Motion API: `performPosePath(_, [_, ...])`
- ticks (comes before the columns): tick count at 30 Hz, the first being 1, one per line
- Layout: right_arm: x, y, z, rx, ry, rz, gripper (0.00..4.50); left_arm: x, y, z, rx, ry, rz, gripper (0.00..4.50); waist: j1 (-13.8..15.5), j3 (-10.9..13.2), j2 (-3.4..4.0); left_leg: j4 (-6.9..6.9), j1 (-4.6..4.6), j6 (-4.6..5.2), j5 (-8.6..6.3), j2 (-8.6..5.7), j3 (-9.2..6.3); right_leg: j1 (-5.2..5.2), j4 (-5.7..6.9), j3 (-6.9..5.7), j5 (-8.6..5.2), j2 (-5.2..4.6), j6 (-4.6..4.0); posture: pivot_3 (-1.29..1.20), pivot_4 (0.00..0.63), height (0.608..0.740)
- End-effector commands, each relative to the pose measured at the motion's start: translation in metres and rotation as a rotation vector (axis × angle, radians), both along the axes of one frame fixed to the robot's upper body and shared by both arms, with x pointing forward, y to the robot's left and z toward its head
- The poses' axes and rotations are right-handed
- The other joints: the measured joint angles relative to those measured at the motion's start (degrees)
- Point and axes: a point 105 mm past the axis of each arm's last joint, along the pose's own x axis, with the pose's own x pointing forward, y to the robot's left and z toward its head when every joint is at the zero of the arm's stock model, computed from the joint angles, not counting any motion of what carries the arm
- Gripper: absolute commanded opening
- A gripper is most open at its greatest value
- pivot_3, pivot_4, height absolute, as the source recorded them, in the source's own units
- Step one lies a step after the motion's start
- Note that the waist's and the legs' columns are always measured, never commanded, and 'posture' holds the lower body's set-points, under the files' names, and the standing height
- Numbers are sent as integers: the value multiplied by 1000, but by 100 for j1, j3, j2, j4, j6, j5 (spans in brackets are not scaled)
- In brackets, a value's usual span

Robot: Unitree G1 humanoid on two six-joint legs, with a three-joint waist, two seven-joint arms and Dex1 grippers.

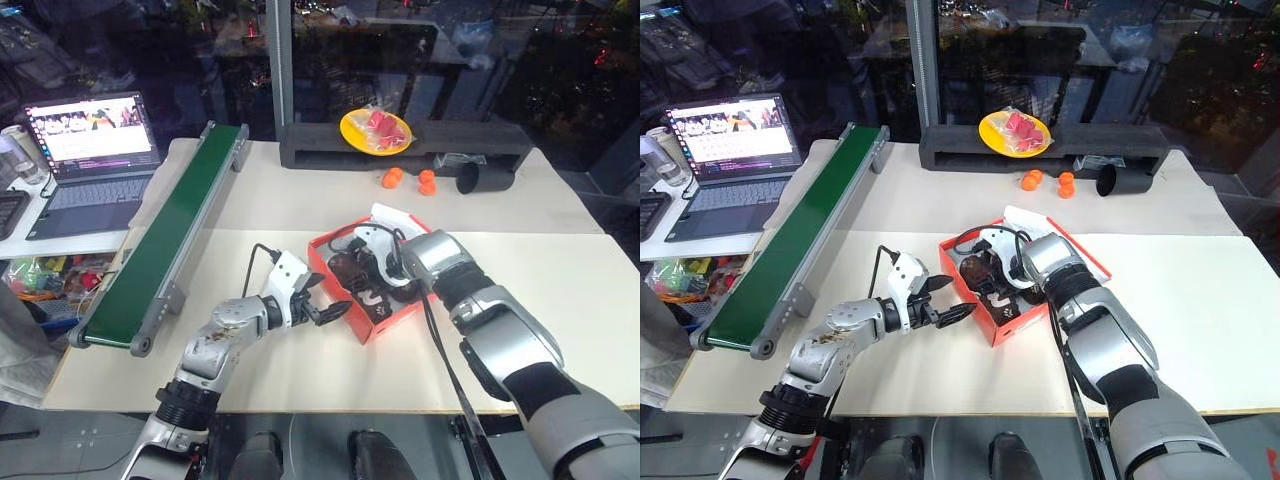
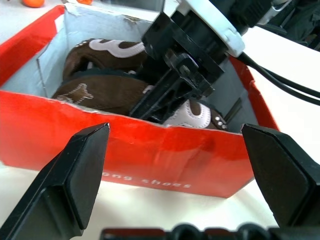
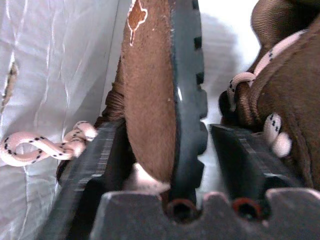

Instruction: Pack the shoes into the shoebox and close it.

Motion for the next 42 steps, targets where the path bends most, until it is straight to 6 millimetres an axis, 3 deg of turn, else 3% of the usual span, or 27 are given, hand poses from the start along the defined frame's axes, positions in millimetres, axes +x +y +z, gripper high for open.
performPosePath(1, [11, -5, 81, 82, -191, -35, 3814, 0, -1, 12, -9, -51, -16, 4500, 3, 6, 8, 0, -3, 0, 0, 0, 0, -3, 0, 0, 0, 0, 0, 0, 150, 733])
performPosePath(3, [-10, 1, 124, 228, -213, 7, 3814, 0, 0, 12, -5, -52, -16, 4500, 18, 8, 13, -1, -15, 0, 0, 0, -1, -12, -3, 1, -1, 0, 1, 0, 150, 733])
performPosePath(5, [-32, -8, 154, 365, -223, -17, 3814, 0, 0, 12, 2, -55, -18, 4500, 45, 9, 15, -4, -29, 1, -2, 0, -3, -23, -9, 0, -2, 0, 2, 0, 150, 733])
performPosePath(8, [-51, -33, 167, 448, -251, -116, 3814, 1, 2, 13, 7, -58, -15, 4500, 91, 8, 17, -9, -34, 21, -15, 4, -8, -18, -4, -6, -2, 1, 2, 0, 150, 733])
performPosePath(10, [-59, -62, 172, 522, -306, -231, 3814, 2, 4, 13, 12, -62, -6, 4500, 153, 6, 14, -8, -32, 25, -18, 3, -8, -7, -16, -10, -2, 0, 2, 0, 150, 733])
performPosePath(11, [-59, -87, 168, 534, -337, -353, 3814, 3, 6, 13, 16, -64, -1, 4500, 191, 6, 14, -7, -32, 25, -18, 3, -8, -2, -19, -11, -2, -1, 2, 0, 150, 733])
performPosePath(13, [-61, -132, 147, 493, -353, -596, 3306, 4, 9, 13, 19, -63, 6, 4500, 253, 6, 14, 0, -32, 24, -17, -7, -7, -2, -37, -10, -3, -10, 4, 0, 150, 733])
performPosePath(15, [-71, -162, 126, 409, -357, -756, 2797, 4, 10, 12, 22, -61, 9, 4500, 272, 6, 14, 8, -31, 23, -17, -10, -4, 0, -34, -7, -3, -13, 4, 0, 150, 733])
performPosePath(19, [-97, -192, 88, 190, -347, -910, 1398, 4, 8, 11, 24, -54, 3, 4500, 206, 0, 29, 5, -29, 23, -16, -10, -1, -7, -28, -1, -4, -10, 5, 0, 150, 733])
performPosePath(23, [-112, -204, 58, -10, -298, -967, 32, 4, 5, 10, 23, -46, -12, 4500, 82, -3, 35, 2, -20, 24, -16, -10, -1, -6, -19, 9, -7, -7, 7, 0, 150, 733])
performPosePath(27, [-108, -212, 28, 34, -198, -1080, 32, 4, 1, 9, 20, -45, -17, 4500, 2, -3, 34, 8, -1, 25, -13, -10, -1, 13, -17, 10, -7, -6, 7, 0, 150, 733])
performPosePath(31, [-88, -224, -8, 351, -21, -1338, 32, 3, -3, 9, 14, -41, -32, 4500, -12, -2, 37, 10, 8, 27, -5, -11, -1, 15, -14, 18, -5, 0, 6, 0, 150, 733])
performPosePath(33, [-83, -230, -22, 398, 34, -1402, 32, 3, -4, 8, 13, -40, -36, 4500, 13, -2, 38, 9, 7, 30, 0, -13, -2, 15, -13, 17, -4, -1, 6, 0, 150, 733])
performPosePath(42, [-53, -230, -51, 707, 207, -1521, 32, 5, -7, 9, 4, -40, -39, 4500, -19, -3, 37, -4, -2, 32, -1, -19, -1, 21, -34, 16, -5, -8, 9, 0, 150, 733])
